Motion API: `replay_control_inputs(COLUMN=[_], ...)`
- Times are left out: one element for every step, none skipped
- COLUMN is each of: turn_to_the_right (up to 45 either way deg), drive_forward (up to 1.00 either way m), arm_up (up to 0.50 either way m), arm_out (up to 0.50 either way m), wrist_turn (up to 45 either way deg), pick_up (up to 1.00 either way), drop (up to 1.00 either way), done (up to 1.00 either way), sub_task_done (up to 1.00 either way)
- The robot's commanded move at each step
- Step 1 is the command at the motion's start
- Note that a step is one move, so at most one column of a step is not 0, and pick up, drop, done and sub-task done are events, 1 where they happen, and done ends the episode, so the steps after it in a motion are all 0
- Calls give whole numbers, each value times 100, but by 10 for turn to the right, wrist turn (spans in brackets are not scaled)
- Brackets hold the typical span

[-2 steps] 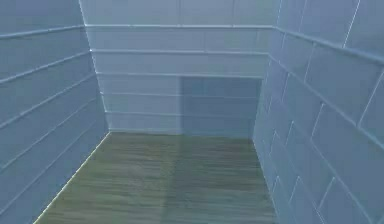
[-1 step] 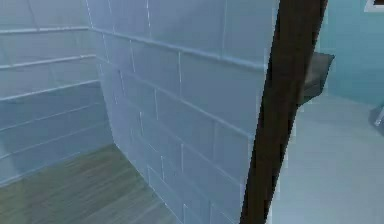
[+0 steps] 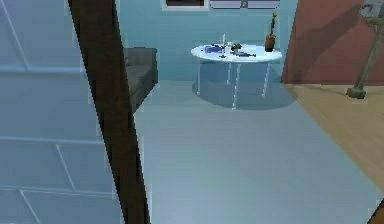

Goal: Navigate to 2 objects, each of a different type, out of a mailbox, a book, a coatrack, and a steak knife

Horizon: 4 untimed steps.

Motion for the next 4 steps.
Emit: replay_control_inputs(turn_to_the_right=[330, 0, -450, -30], drive_forward=[0, 20, 0, 0], arm_up=[0, 0, 0, 0], arm_out=[0, 0, 0, 0], wrist_turn=[0, 0, 0, 0], pick_up=[0, 0, 0, 0], drop=[0, 0, 0, 0], done=[0, 0, 0, 0], sub_task_done=[0, 0, 0, 0])
